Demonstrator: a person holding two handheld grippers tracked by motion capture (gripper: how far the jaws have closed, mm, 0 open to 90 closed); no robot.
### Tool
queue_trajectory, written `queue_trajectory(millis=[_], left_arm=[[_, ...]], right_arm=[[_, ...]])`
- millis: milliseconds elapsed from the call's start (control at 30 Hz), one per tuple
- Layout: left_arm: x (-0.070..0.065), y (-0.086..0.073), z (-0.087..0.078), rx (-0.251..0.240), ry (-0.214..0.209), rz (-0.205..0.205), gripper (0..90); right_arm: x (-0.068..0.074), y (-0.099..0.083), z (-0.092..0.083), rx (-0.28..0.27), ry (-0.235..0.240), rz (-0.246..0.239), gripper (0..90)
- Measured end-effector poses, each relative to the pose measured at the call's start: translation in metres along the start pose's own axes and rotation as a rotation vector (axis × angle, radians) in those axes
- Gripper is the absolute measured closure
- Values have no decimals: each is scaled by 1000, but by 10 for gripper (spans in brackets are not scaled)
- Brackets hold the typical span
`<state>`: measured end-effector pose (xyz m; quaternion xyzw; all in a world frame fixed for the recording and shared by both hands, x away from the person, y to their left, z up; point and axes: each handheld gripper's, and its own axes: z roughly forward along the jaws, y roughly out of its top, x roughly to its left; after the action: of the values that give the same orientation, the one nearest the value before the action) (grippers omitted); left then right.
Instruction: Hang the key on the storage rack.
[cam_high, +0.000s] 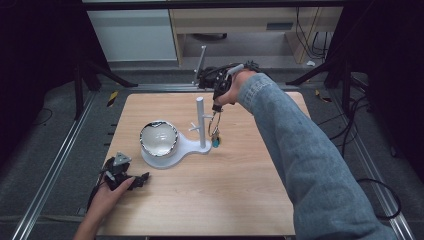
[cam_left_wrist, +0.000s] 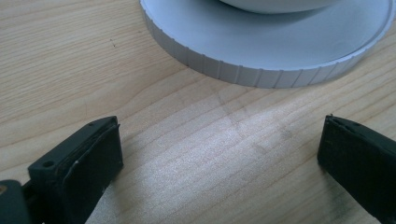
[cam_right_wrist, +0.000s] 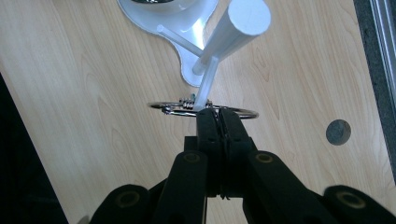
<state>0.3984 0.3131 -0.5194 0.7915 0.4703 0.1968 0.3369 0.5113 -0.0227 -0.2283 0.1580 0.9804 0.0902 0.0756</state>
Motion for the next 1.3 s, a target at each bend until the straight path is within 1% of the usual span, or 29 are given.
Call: queue_trajectory(millis=[100,300,333,733,867,933,1000,1100,1300], left_arm=[[0,0,0,0,0,0,0],[0,0,0,0,0,0,0],[0,0,0,0,0,0,0],[0,0,0,0,0,0,0],[0,0,0,0,0,0,0],[0,0,0,0,0,0,0],[0,0,0,0,0,0,0],[0,0,0,-2,-1,0,0],[0,0,0,0,-1,2,0]], right_arm=[[-1,4,3,2,3,-7,887],[-4,7,5,-7,8,2,887],[-5,7,5,-1,9,2,887],[-12,8,14,-19,18,14,886],[-15,8,17,-15,18,20,885],[-16,7,19,-20,25,23,883],[-17,6,19,-23,18,38,846],[-18,2,16,-35,13,41,825],[-23,-8,12,-35,-9,57,795]])
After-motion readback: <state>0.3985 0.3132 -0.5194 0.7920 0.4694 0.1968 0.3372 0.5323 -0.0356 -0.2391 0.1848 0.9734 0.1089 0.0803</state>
